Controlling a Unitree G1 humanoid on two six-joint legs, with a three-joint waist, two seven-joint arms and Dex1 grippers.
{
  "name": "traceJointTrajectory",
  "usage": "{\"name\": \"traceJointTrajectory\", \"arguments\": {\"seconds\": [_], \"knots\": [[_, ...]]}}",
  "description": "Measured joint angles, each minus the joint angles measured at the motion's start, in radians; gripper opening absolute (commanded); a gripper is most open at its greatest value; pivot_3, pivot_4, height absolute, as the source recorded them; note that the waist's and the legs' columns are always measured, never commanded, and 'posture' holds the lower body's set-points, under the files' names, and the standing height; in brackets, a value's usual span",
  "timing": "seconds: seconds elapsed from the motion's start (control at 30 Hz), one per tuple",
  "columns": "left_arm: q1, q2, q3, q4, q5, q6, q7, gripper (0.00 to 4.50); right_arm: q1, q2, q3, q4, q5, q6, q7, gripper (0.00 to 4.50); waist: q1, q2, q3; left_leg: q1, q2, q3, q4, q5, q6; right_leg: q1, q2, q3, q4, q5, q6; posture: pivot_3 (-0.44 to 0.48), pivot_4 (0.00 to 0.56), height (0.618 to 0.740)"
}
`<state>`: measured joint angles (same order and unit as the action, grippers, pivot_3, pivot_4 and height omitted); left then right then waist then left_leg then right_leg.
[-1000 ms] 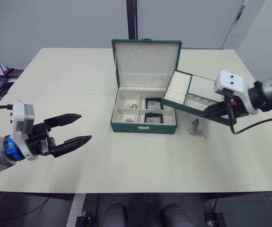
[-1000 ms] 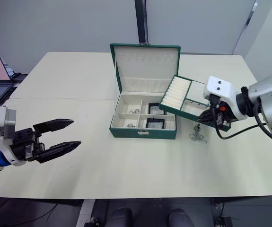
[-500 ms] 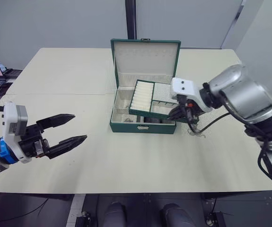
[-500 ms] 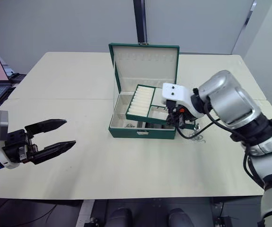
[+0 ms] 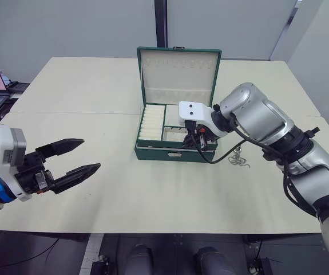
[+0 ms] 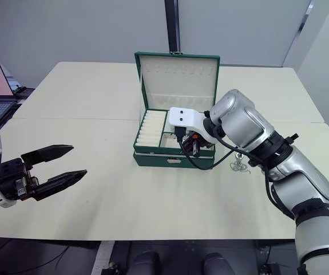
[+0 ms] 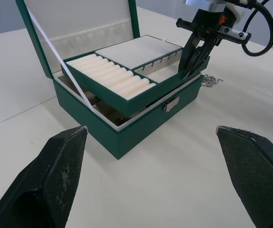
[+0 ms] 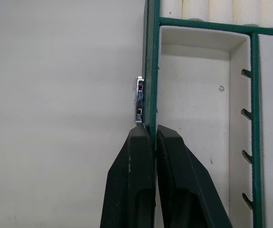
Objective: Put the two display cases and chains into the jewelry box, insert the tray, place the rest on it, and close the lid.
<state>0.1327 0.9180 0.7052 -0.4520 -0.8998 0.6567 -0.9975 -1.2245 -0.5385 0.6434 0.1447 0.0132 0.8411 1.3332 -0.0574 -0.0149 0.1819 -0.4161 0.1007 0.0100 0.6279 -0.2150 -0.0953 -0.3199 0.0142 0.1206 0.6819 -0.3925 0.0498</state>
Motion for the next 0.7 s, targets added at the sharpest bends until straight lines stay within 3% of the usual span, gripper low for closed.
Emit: {"name": "traceJointTrajectory", "arguments": {"seconds": [0.7], "knots": [[-0.07, 0.023, -0.001, -0.068, -0.069, 0.098, 0.119, 4.5, -0.004, 0.054, 0.006, 0.078, -0.053, -0.035, -0.006, 0.01, -0.001, 0.0, 0.0, 0.0, 0.0, 0.0, 0.0, 0.001, -0.002, 0.001, 0.0, 0.0, 0.0, 0.0, 0.0, 0.0, 0.15, 0.74]]}}
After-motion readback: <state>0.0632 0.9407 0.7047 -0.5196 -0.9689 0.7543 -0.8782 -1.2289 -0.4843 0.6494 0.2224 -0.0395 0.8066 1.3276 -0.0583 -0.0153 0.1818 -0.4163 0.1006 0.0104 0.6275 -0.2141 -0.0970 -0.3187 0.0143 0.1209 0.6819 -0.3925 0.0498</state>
